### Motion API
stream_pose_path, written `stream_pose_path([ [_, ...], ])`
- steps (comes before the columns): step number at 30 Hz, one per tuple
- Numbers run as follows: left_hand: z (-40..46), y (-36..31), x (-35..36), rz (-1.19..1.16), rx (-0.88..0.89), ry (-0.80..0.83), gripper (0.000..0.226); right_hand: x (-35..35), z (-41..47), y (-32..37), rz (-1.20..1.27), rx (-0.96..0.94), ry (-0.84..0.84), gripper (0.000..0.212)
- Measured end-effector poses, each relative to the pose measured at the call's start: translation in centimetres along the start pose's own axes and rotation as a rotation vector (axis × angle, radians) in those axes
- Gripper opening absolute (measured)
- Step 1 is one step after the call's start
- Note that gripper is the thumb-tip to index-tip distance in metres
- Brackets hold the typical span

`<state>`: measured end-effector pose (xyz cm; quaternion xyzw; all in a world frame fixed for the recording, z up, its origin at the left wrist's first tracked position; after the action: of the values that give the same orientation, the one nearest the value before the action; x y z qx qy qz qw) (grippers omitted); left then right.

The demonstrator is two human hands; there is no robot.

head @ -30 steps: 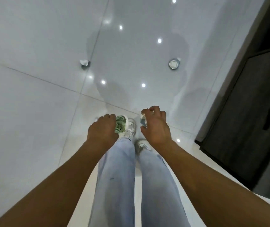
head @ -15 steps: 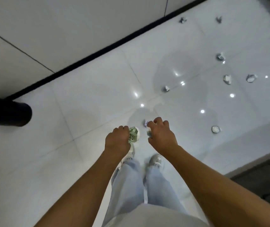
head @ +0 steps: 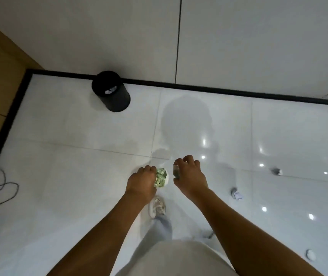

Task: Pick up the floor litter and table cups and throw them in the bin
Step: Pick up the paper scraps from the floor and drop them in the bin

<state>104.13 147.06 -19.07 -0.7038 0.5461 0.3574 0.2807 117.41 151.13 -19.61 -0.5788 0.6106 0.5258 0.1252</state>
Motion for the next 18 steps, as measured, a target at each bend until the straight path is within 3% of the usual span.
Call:
stream_pose_path([
  [6,3.8,12.4,-3.5,-0.129,-0.134,0.006,0.044,1.0,9.0,9.3,-0.087,-0.111,0.076,0.044],
  [18,19.4,26.1,-13.6,-0.330,-0.322,-0.072,0.042,-2.3,32.4,20.3,-0.150,-0.214,0.148,0.045],
])
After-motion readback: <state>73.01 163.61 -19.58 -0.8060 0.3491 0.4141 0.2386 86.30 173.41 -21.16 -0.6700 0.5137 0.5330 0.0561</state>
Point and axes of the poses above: each hand's wrist, its own z-axis towards the middle knuckle, its own x-axis out of the palm, y = z × x, the point moved 8 cm from there along z, towards the middle knuckle, and after that the axes turned 11 degrees about -x, right-handed, at the moved point
